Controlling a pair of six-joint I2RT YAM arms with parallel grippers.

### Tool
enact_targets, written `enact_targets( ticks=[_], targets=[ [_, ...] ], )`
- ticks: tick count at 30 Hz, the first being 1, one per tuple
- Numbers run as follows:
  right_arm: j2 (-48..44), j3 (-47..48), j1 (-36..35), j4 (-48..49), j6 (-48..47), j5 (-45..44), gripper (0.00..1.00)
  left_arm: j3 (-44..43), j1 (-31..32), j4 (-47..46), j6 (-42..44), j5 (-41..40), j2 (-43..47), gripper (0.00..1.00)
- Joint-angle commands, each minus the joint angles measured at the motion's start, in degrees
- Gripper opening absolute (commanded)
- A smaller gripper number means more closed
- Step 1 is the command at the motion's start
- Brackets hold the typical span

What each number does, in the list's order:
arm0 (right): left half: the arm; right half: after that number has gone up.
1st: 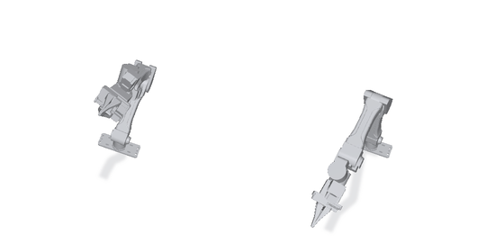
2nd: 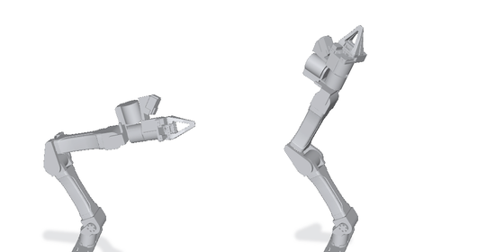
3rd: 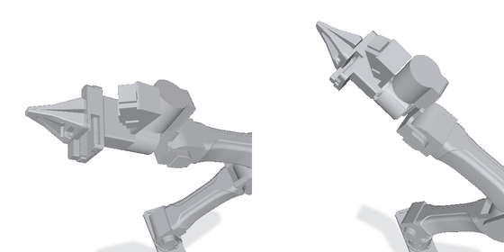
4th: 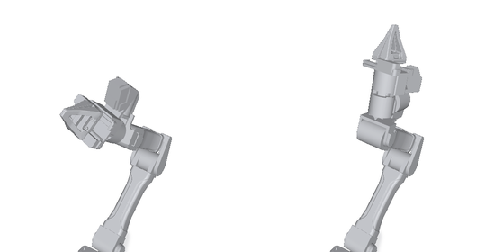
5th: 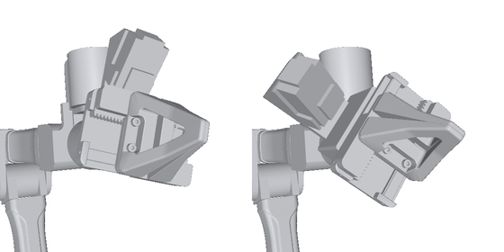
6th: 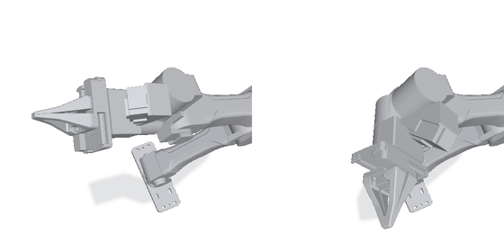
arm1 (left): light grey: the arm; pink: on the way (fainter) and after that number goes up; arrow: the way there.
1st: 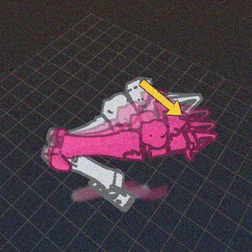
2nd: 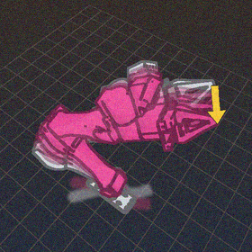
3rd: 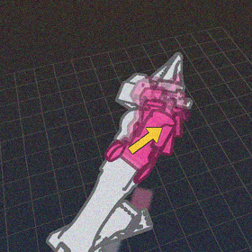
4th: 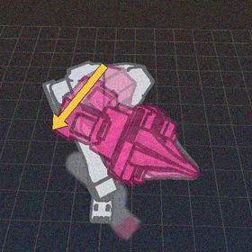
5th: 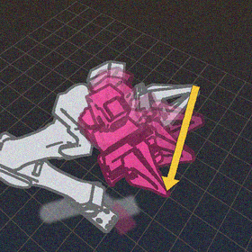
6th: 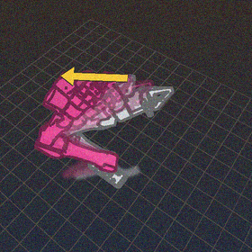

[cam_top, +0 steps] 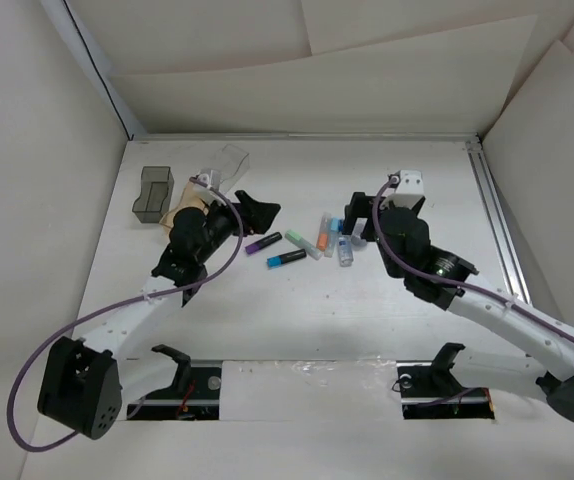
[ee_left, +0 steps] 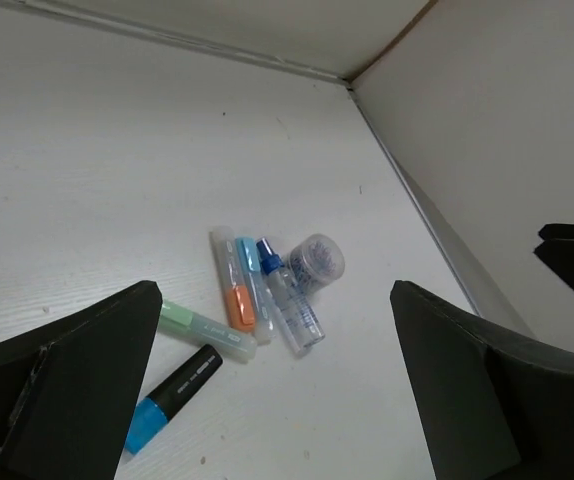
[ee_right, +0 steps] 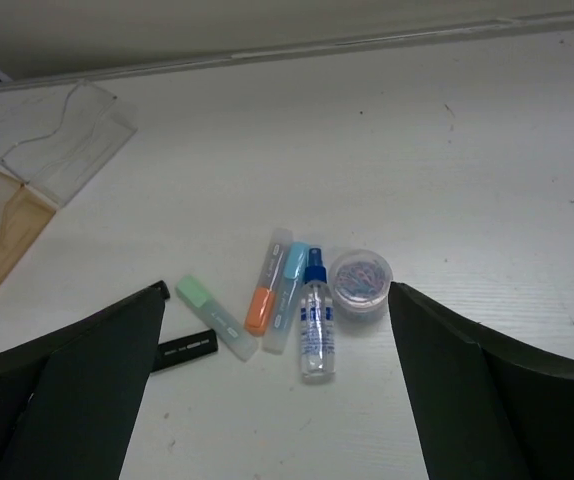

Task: Sort the stationery into containers
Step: Pick up the pen from the center of the board.

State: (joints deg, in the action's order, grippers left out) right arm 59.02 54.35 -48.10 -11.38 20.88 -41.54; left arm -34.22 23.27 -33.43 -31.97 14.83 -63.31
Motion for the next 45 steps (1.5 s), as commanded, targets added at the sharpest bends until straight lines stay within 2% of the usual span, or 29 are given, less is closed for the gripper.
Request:
enact_targets(
  ticks=[1, 2, 3, 4, 5, 6, 8, 11, 14, 18, 20, 23, 24, 25, 26, 27, 30, 37, 39, 41, 42, 43, 45],
  targets=[
    [2.22, 1.28, -0.51, 8.2, -3.04, -0.21, 1.0, -4.26, 0.38, 3.79, 1.03, -3.49, 3.1, 1.0],
    [2.76, 1.29, -0.51, 8.82, -3.04, -0.73, 1.0, -4.89, 1.86, 7.03, 1.03, -4.71, 3.1, 1.0],
    [3.28, 1.29, -0.51, 8.83, -3.04, -0.74, 1.0, -4.89, 3.78, 8.37, 3.46, -10.99, 3.1, 1.0],
    [3.99, 1.98, -0.51, 8.83, -1.91, -0.74, 1.0, -4.89, 8.94, 9.16, 4.79, -19.14, 3.1, 1.0],
    [3.99, 1.99, -0.51, 8.83, -1.29, -0.74, 1.0, -4.2, 11.08, 9.17, 5.76, -19.22, 3.1, 1.0],
    [3.99, 1.99, -0.51, 8.83, -0.59, -0.74, 1.0, -3.23, 12.84, 9.17, 6.56, -24.18, 3.1, 1.0],
    [3.3, 0.16, -0.51, 8.83, 1.69, -1.44, 1.0, -0.08, 15.57, 7.16, 7.18, -27.3, 3.89, 1.0],
    [2.67, -1.69, -0.51, 9.53, 3.19, -5.65, 1.0, 3.01, 17.24, 5.31, 6.3, -29.6, 6.34, 1.0],
    [2.15, -2.4, -0.51, 11.19, 3.2, -8.21, 1.0, 5.47, 17.87, 3.89, 9.02, -29.6, 7.67, 1.0],
    [2.15, -5.9, -0.51, 13.04, 4.68, -9.43, 1.0, 4.78, 17.87, 4.6, 12.72, -28.97, 6.11, 1.0],
    [2.15, -7.93, -0.51, 14.8, 5.22, -9.96, 1.0, 2.32, 17.87, 8.9, 13.24, -30.47, 4.52, 1.0],
    [2.67, -6.8, -0.51, 13.85, 5.22, -7.87, 0.99, 1.79, 17.87, 9.52, 13.86, -31.87, 3.28, 1.0],
    [2.67, -6.8, -0.51, 13.84, 5.22, -3.24, 0.87, 1.79, 17.87, 9.52, 13.86, -32.4, 2.67, 1.0],
    [2.67, -6.8, -0.51, 13.84, 5.22, -1.89, 0.71, 1.79, 17.87, 9.52, 13.86, -33.19, 2.66, 1.0],
    [2.67, -6.8, -0.51, 13.84, 5.22, -1.88, 0.34, 2.48, 17.87, 8.13, 13.34, -33.2, 1.97, 1.0],
    [2.67, -6.8, -0.51, 13.84, 5.22, -2.92, 0.23, 2.49, 17.87, 7.25, 13.33, -33.2, 1.96, 1.0],
    [2.67, -6.8, -0.51, 13.84, 5.22, -5.56, 0.04, 1.79, 17.87, 6.35, 13.51, -35.39, -0.84, 1.0],
    [3.2, -6.8, -0.51, 12.78, 5.22, -6.27, 0.0, -3.48, 17.87, 6.53, 16.06, -37.33, -7.79, 1.0],
    [3.2, -6.8, -0.51, 12.78, 5.74, -6.89, 0.0, -5.24, 17.87, 7.75, 17.63, -35.5, -10.94, 0.71],
    [2.67, -6.8, -0.51, 12.26, 5.75, -7.5, 0.14, -8.84, 17.87, 12.23, 17.73, -34.96, -13.67, 0.5],
    [1.8, -6.8, -0.51, 12.26, 5.75, -8.03, 0.22, -9.63, 17.87, 13.21, 17.73, -35.74, -14.9, 0.43],
    [1.1, -7.32, -0.51, 12.26, 6.27, -8.03, 0.41, -11.21, 17.87, 14.17, 17.73, -36.44, -17.35, 0.39],
    [1.09, -7.33, -0.51, 12.26, 6.27, -8.03, 0.47, -13.23, 17.87, 17.77, 17.73, -37.76, -19.91, 0.39]
  ],
)
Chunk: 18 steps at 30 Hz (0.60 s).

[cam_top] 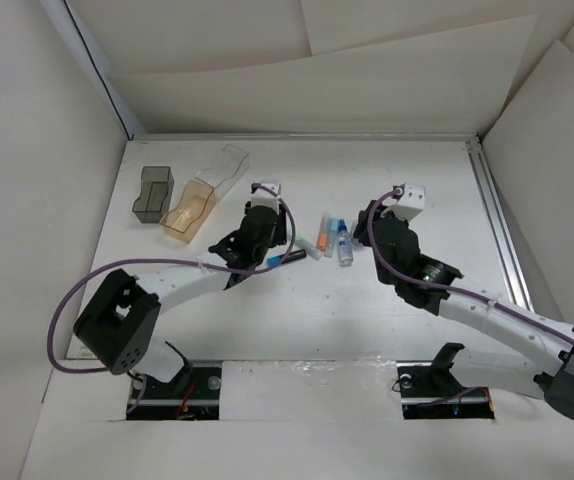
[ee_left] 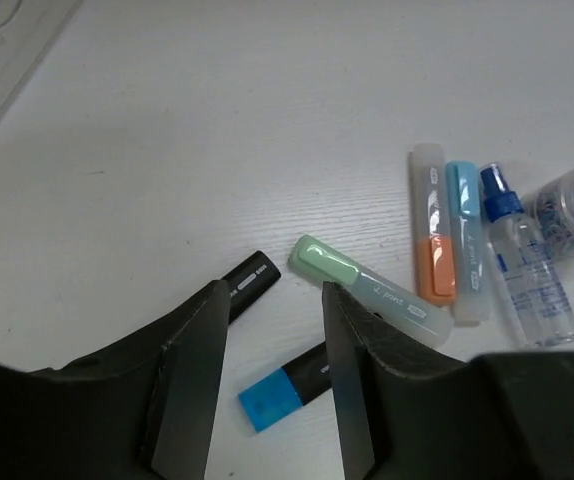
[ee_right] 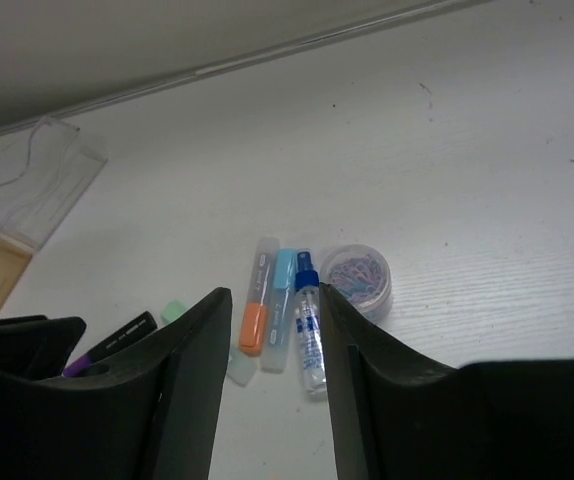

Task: Sort the stationery into containers
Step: Pick up the pen from the center of the board.

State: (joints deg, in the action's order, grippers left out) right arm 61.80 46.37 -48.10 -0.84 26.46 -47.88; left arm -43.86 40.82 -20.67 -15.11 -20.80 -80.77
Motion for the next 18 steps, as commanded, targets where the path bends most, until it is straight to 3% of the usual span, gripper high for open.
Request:
enact_targets(
  ticks=[1, 2, 4, 10, 14, 18],
  targets=[
    [-2.29, 0.65, -0.51, 1.72, 0.7, -1.69, 0.47, -5.0, 0.31, 6.85, 0.18, -2.84, -5.33, 0.39],
    [-2.3, 0.65, -0.51, 1.72, 0.7, -1.0, 0.47, -7.97, 0.31, 10.35, 0.17, -2.85, -6.84, 0.29],
    [-2.3, 0.65, -0.51, 1.72, 0.7, -0.99, 0.47, -10.27, 0.31, 12.92, 0.17, -2.85, -9.22, 0.23],
    [-2.3, 0.65, -0.51, 1.72, 0.17, 0.15, 0.47, -12.13, 0.31, 15.04, -0.35, -2.14, -13.44, 0.55],
    [-2.3, 0.65, -0.51, 1.72, 0.17, 0.68, 0.47, -15.02, -0.3, 18.9, 0.88, -0.13, -16.78, 0.68],
    [-2.3, 0.65, -0.51, 1.72, 0.17, 0.68, 0.47, -16.61, -0.82, 19.09, 1.93, -0.65, -18.81, 0.68]
  ],
)
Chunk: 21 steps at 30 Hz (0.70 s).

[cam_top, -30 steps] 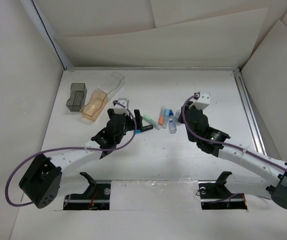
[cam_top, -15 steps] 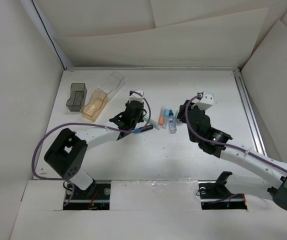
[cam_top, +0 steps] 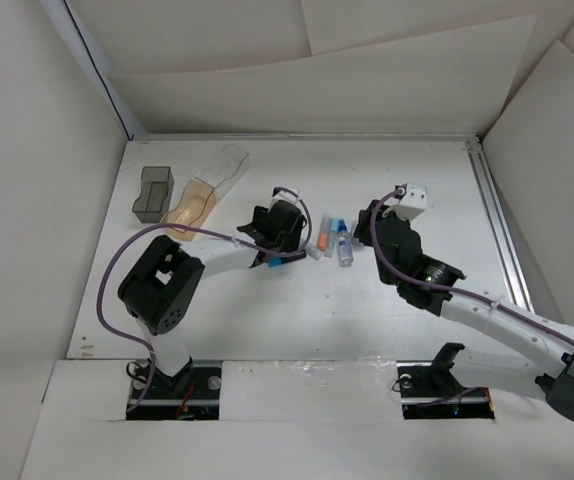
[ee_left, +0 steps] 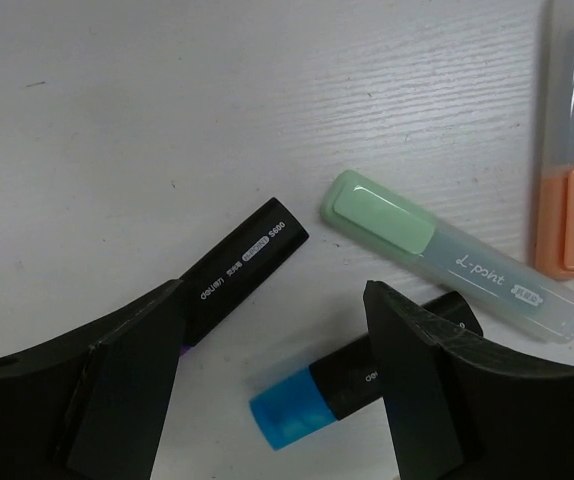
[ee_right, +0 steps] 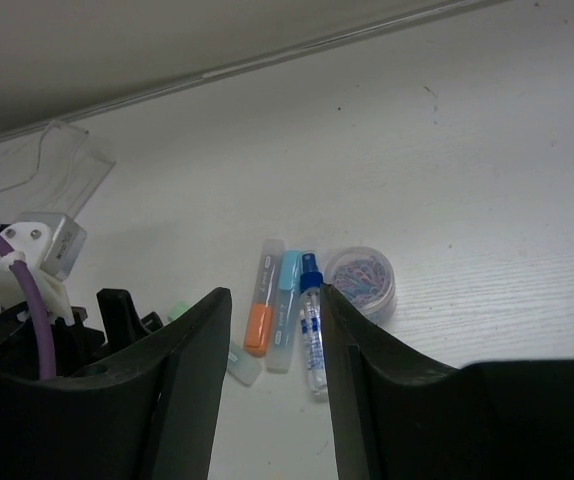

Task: Sort the stationery into containers
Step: Pick up the pen from the center of the board.

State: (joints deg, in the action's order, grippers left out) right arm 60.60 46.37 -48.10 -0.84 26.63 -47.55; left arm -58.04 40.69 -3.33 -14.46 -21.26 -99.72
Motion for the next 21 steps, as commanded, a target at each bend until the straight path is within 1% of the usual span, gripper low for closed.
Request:
enact_targets(
  ticks=[1, 3, 6, 10, 15, 17, 20, 21],
  targets=[
    [-1.1, 0.65, -0.51, 1.72, 0.0, 0.35, 0.47, -2.43, -0.7, 1.75, 1.27, -0.19, 0.14, 0.68],
    [-1.1, 0.65, -0.51, 1.72, 0.0, 0.87, 0.47, -3.04, -1.92, 1.75, 1.27, -0.19, -0.39, 0.68],
    [-1.1, 0.65, -0.51, 1.72, -0.53, 0.88, 0.47, -4.1, -3.24, 2.36, 1.8, -1.41, -1.78, 0.61],
    [-1.1, 0.65, -0.51, 1.72, -0.53, 0.88, 0.47, -4.62, -3.25, 1.75, 1.8, -0.19, -3.1, 0.54],
    [-1.1, 0.65, -0.51, 1.72, -0.53, 1.4, 0.47, -5.68, -3.25, 2.37, 1.8, 0.34, -4.78, 0.53],
    [-1.1, 0.65, -0.51, 1.72, -0.53, 1.41, 0.47, -5.68, -3.25, 2.37, 1.8, 1.22, -4.78, 0.56],
    [-1.1, 0.65, -0.51, 1.72, -0.53, 1.41, 0.47, -5.15, -3.25, 1.84, 2.33, 1.22, -5.39, 0.56],
    [-1.1, 0.65, -0.51, 1.72, -0.53, 1.41, 0.47, -5.85, -3.25, 2.62, 2.33, 1.22, -6.18, 0.54]
  ],
)
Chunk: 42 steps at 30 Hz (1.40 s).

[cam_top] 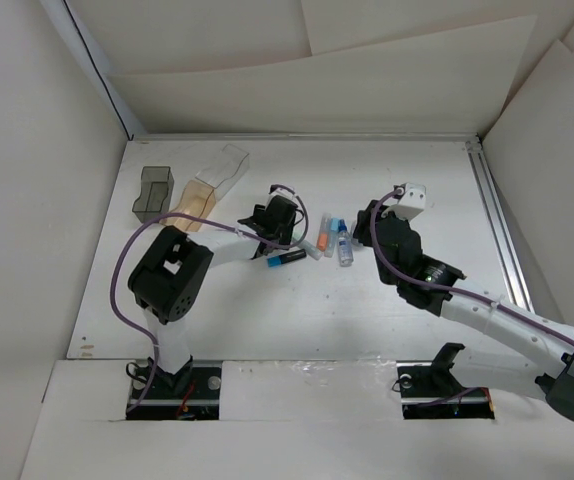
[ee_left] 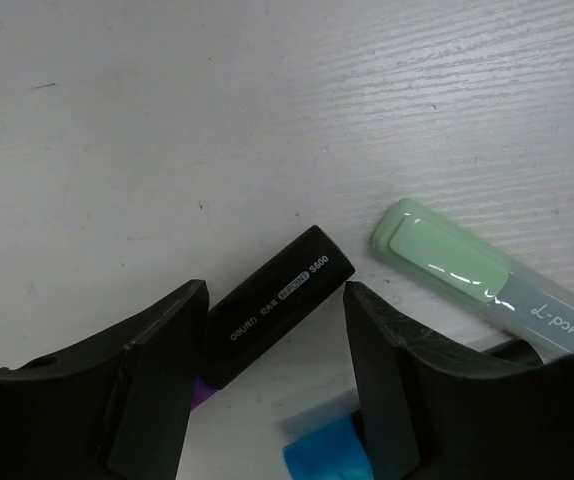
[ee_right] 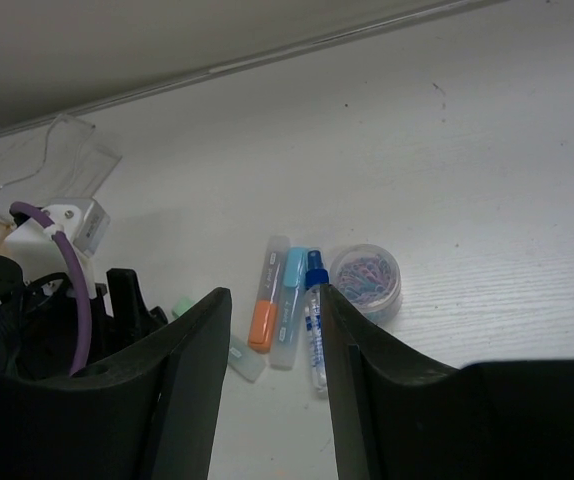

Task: Sort the stationery into containers
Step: Pick up the pen from the center of the board, then place the pen in the storage box.

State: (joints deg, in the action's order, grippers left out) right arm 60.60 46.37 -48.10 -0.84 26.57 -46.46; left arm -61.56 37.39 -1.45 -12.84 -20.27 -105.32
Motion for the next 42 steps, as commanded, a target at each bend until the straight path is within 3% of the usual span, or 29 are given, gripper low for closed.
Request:
enact_targets(
  ticks=[1, 5, 7, 10, 13, 18, 21, 26, 32, 38, 42],
  targets=[
    [-1.1, 0.65, -0.51, 1.72, -0.46, 0.31, 0.47, -2.34, 0.06, 0.75, 0.71, -0.29, -1.29, 0.51],
    [-1.1, 0.65, -0.51, 1.72, -0.46, 0.31, 0.47, -1.81, 0.06, 0.23, -0.51, -0.9, -1.29, 0.36],
    [-1.1, 0.65, -0.51, 1.72, -0.46, 0.31, 0.47, -1.81, 0.06, 0.22, -0.52, -1.52, -1.29, 0.36],
    [-1.1, 0.65, -0.51, 1.72, -0.46, 0.31, 0.47, -1.81, 0.06, 0.22, -0.52, -2.23, -1.29, 0.52],
    [-1.1, 0.65, -0.51, 1.72, -0.46, 0.31, 0.47, -2.34, 0.06, 0.22, -0.52, -3.36, -1.82, 0.52],
    [-1.1, 0.65, -0.51, 1.72, -0.46, 0.31, 0.47, -2.86, -0.47, 0.22, -0.52, -3.9, -2.35, 0.27],
    [-1.1, 0.65, -0.51, 1.72, -0.46, 0.31, 0.47, -2.86, -1.0, 0.22, -1.65, -3.38, -0.95, 0.19],
    [-1.1, 0.65, -0.51, 1.72, -0.46, 0.31, 0.47, 0.2, -6.26, -3.46, -5.35, 0.31, 8.88, 0.15],
    [-0.57, 0.65, -0.51, 1.72, -0.46, 0.31, 0.47, 0.74, -14.08, -4.61, -10.0, 4.28, 19.6, 0.16],
    [-0.57, 0.65, -0.51, 1.72, -0.46, 0.93, 0.47, -3.65, -22.52, -3.2, -13.7, 6.47, 23.4, 0.16],
    [-1.1, 0.65, -0.51, 1.72, -0.46, 1.46, 0.47, -8.48, -31.39, -3.2, -15.72, 12.62, 19.03, 0.16]
  ],
)
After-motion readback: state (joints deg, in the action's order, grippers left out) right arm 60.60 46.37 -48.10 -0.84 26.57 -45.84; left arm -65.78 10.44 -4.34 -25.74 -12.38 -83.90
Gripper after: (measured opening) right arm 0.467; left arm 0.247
